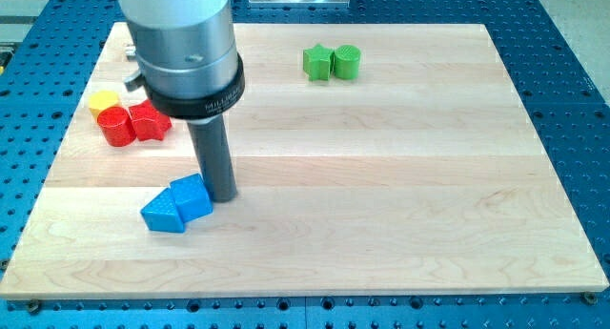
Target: Slightly move the triangle upwards
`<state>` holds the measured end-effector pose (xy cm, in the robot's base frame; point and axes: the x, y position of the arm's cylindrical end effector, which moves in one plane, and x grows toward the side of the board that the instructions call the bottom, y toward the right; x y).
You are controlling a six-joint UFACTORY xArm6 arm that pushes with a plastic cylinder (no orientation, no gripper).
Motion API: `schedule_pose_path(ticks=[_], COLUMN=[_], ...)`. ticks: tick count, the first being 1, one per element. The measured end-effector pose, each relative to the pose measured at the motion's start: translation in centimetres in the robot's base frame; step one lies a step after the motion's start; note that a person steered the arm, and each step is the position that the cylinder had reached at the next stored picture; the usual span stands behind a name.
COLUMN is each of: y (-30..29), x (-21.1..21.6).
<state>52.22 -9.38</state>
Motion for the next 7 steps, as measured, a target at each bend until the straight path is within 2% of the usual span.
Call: schedule_pose_path(ticks=[2, 4, 6, 7], y=[-0.2, -0.4, -7.9, -7.9], x=[6.6, 6.8, 6.8, 6.3])
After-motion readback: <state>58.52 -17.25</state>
